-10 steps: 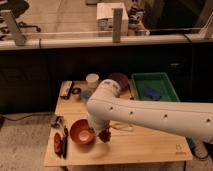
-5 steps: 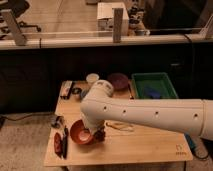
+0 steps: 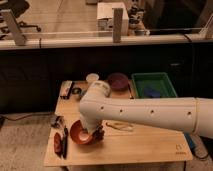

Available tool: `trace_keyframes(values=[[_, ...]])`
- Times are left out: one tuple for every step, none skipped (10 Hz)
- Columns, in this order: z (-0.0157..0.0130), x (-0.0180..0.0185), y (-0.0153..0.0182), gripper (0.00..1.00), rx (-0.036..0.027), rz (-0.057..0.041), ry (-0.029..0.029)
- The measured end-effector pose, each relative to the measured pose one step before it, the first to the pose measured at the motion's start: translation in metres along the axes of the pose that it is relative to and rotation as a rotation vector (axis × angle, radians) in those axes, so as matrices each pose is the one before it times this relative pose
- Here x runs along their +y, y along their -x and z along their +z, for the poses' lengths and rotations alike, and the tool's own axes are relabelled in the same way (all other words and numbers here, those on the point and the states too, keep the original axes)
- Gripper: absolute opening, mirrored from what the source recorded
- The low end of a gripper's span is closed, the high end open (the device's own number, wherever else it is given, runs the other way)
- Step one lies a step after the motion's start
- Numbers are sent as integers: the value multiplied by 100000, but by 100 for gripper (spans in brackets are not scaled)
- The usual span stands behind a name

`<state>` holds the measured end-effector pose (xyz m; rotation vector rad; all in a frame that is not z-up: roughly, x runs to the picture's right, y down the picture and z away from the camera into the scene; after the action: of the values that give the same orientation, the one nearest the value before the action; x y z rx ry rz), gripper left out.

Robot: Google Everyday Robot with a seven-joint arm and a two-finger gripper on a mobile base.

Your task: Place grapes in red bowl

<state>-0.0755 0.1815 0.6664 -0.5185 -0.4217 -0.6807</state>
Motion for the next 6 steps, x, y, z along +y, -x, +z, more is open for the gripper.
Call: trace_keyframes(values=[[110,-99,27,2,17,-374,50],[134,-52,72,2,-117,-436,167],[206,-138,107,2,-312,-387,8],[163,-217,140,2,-156,-576,-131],[110,-151,139,2,-236,-418,-74],[178,-165,96,2,-196,-476,-90]])
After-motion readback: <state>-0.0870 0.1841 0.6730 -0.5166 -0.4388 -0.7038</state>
